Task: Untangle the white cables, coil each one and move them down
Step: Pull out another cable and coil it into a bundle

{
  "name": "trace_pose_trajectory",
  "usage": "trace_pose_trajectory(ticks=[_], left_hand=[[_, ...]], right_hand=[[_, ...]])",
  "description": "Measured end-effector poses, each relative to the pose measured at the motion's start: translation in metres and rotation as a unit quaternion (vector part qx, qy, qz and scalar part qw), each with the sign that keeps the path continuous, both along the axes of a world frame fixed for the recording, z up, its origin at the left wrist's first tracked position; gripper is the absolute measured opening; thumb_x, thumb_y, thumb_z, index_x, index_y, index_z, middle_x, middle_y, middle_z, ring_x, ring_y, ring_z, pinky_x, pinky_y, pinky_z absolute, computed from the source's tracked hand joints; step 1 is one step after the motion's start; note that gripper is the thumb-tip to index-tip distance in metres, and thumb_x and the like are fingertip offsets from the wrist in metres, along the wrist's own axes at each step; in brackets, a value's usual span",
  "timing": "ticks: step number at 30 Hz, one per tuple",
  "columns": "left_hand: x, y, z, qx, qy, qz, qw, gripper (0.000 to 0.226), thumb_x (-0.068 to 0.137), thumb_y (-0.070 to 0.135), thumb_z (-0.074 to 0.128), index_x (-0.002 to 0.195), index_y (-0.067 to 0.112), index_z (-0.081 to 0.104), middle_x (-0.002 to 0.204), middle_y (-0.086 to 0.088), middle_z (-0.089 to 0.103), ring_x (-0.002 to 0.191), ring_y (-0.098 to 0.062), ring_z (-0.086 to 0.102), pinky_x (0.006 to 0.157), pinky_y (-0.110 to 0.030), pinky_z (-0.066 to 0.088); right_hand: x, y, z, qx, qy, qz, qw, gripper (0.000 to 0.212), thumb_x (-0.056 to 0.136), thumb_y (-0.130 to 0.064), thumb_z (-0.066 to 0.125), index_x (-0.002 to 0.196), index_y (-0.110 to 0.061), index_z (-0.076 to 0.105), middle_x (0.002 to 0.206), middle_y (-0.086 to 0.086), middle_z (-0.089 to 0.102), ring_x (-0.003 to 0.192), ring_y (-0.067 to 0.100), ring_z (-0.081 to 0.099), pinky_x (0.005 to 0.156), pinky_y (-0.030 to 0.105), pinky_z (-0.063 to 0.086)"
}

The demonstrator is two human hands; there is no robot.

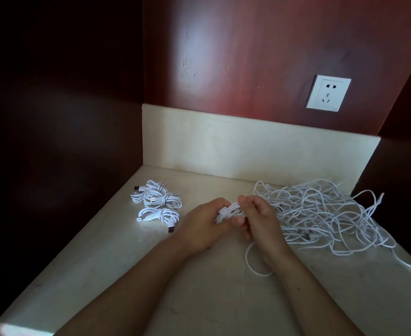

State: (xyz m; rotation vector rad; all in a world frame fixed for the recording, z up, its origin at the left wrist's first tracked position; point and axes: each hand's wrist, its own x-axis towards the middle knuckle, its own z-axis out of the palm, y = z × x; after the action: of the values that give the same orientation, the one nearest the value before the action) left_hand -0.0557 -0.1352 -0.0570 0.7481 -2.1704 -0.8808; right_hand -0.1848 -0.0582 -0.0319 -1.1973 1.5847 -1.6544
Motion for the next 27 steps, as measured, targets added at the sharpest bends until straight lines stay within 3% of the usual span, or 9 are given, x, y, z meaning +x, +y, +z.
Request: trace_pose_trajectory(ticks=[5, 11, 15, 19, 21, 24, 27], left_hand=[[0.005, -0.002, 0.002, -0.024, 0.0, -0.007, 1.0, 0.029, 0.086, 0.054, 0.058, 0.107, 0.034, 0.057, 0.093, 0.012, 0.066, 0.085, -0.007, 0.062, 0.081, -0.04, 0.052], [0.009, 0.0, 0.01, -0.045, -0.014, -0.034, 0.998, 0.032, 0.089, 0.05, 0.054, 0.107, 0.025, 0.06, 0.09, 0.004, 0.068, 0.082, -0.011, 0.063, 0.076, -0.04, 0.051], [0.013, 0.001, 0.008, -0.04, -0.043, -0.038, 0.998, 0.026, 0.089, 0.051, 0.057, 0.103, 0.029, 0.058, 0.091, 0.008, 0.067, 0.084, -0.01, 0.063, 0.077, -0.04, 0.052], [0.018, 0.001, 0.017, 0.017, -0.104, -0.04, 0.994, 0.043, 0.087, 0.031, 0.067, 0.124, 0.031, 0.046, 0.105, 0.009, 0.061, 0.088, -0.008, 0.059, 0.08, -0.028, 0.05], [0.028, 0.0, 0.022, 0.046, -0.127, -0.047, 0.99, 0.045, 0.087, 0.019, 0.066, 0.126, 0.026, 0.045, 0.105, 0.006, 0.058, 0.086, -0.006, 0.056, 0.075, -0.023, 0.046], [0.058, 0.0, 0.024, 0.043, -0.102, -0.047, 0.993, 0.036, 0.086, 0.006, 0.064, 0.117, 0.02, 0.054, 0.105, -0.001, 0.063, 0.086, -0.011, 0.058, 0.078, -0.029, 0.049], [0.09, 0.0, 0.023, 0.01, -0.068, -0.026, 0.997, 0.028, 0.084, 0.003, 0.068, 0.106, 0.019, 0.062, 0.102, -0.008, 0.066, 0.082, -0.019, 0.059, 0.073, -0.032, 0.049]], right_hand=[[-0.006, -0.002, -0.002, -0.039, 0.01, -0.024, 0.999, 0.026, 0.101, -0.019, 0.052, 0.089, 0.004, 0.06, 0.05, -0.003, 0.052, 0.039, 0.005, 0.044, 0.039, 0.018, 0.034], [-0.01, -0.004, -0.011, -0.083, 0.138, -0.026, 0.987, 0.035, 0.103, -0.019, 0.048, 0.078, 0.001, 0.062, 0.054, 0.004, 0.051, 0.049, 0.007, 0.048, 0.053, 0.021, 0.04], [-0.017, -0.003, -0.016, -0.071, 0.207, 0.013, 0.976, 0.027, 0.095, -0.035, 0.052, 0.084, -0.015, 0.068, 0.069, 0.001, 0.062, 0.063, 0.012, 0.058, 0.063, 0.035, 0.047], [-0.019, -0.003, -0.016, -0.074, 0.226, 0.04, 0.97, 0.015, 0.094, -0.028, 0.059, 0.085, -0.022, 0.069, 0.078, -0.005, 0.066, 0.073, 0.018, 0.063, 0.069, 0.041, 0.049], [-0.016, -0.003, -0.015, -0.078, 0.223, 0.06, 0.97, 0.013, 0.096, -0.018, 0.062, 0.084, -0.021, 0.068, 0.077, -0.002, 0.065, 0.071, 0.018, 0.063, 0.068, 0.04, 0.049], [-0.009, 0.0, -0.014, -0.068, 0.185, 0.131, 0.972, 0.009, 0.095, -0.012, 0.062, 0.089, -0.016, 0.067, 0.076, 0.011, 0.065, 0.068, 0.015, 0.059, 0.065, 0.031, 0.047], [0.002, 0.005, -0.019, -0.026, 0.21, 0.217, 0.953, 0.004, 0.096, -0.015, 0.062, 0.095, -0.018, 0.063, 0.078, 0.004, 0.067, 0.071, 0.007, 0.057, 0.066, 0.026, 0.042]])
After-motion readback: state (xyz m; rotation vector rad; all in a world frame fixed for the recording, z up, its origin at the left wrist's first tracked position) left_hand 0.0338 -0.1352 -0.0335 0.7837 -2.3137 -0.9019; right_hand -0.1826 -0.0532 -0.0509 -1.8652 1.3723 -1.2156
